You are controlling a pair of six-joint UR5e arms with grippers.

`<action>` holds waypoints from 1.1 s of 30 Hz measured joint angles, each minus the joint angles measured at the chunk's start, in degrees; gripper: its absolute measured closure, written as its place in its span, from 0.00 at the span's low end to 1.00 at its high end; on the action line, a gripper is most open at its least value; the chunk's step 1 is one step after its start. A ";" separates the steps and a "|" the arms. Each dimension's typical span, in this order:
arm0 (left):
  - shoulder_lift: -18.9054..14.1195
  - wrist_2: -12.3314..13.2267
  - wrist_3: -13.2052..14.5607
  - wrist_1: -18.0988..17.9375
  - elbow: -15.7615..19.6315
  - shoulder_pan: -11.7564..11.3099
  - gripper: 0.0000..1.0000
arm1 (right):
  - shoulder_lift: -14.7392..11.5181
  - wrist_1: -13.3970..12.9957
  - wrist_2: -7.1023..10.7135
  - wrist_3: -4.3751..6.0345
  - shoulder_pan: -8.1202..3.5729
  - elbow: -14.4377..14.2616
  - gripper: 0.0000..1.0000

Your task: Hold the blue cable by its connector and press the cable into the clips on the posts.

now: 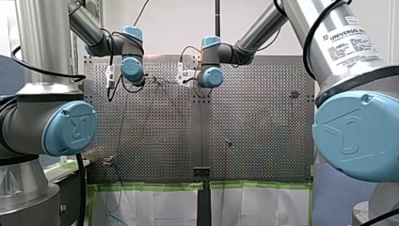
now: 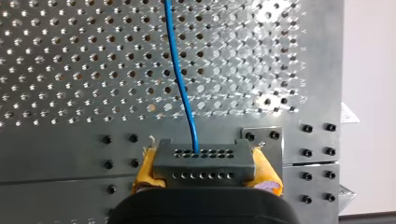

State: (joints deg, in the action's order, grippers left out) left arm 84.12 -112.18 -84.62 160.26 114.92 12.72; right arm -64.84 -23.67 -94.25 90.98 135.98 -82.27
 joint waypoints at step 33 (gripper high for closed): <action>6.39 0.73 -3.68 5.54 -7.96 -1.26 1.00 | 3.65 1.28 0.09 1.65 -0.82 5.39 1.00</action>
State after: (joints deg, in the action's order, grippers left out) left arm 90.51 -111.45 -88.30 165.80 106.97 11.46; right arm -61.19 -22.39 -94.17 92.63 135.16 -76.87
